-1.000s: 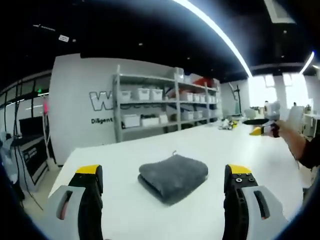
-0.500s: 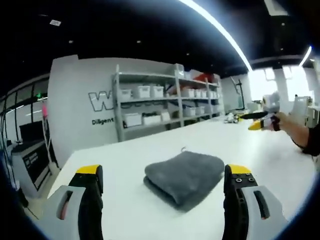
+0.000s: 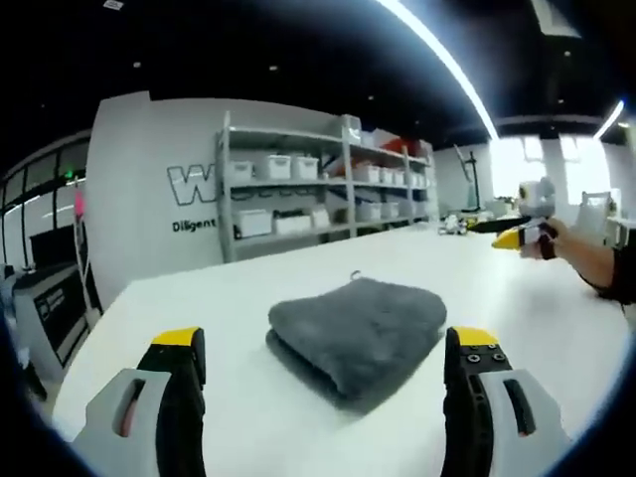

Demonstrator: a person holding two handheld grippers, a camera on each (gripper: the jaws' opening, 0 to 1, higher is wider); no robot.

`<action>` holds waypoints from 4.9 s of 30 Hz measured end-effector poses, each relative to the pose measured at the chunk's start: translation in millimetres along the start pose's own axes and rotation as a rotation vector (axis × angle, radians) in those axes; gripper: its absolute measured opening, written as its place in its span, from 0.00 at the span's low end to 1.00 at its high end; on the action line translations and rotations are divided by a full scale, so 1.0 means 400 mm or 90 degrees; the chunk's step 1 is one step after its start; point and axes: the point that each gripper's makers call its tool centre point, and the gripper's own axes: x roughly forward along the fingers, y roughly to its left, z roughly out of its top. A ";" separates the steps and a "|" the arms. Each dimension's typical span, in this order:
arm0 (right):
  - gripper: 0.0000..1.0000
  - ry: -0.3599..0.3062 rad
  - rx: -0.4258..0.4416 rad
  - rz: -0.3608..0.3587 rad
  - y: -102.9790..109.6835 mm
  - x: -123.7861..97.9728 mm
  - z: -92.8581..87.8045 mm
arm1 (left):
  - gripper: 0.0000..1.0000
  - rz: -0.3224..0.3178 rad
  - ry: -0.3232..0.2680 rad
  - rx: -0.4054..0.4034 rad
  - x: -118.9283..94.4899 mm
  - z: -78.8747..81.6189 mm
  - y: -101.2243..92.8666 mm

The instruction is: Open the folded towel by lifting each exposed corner and separating the folded layers until the towel lies flat within the target outline without major curled edges

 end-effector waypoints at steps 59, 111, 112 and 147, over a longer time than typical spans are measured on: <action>0.80 0.075 0.016 0.210 0.288 0.175 -0.153 | 0.64 -0.198 0.167 -0.059 0.035 -0.175 -0.151; 0.17 0.079 0.056 0.237 0.293 0.207 -0.176 | 0.14 -0.202 0.150 -0.071 0.077 -0.158 -0.113; 0.17 0.079 0.056 0.238 0.294 0.206 -0.175 | 0.14 -0.201 0.154 -0.072 0.077 -0.160 -0.112; 0.06 0.091 0.070 0.275 0.316 0.156 -0.174 | 0.10 -0.204 0.163 -0.171 0.031 -0.179 -0.155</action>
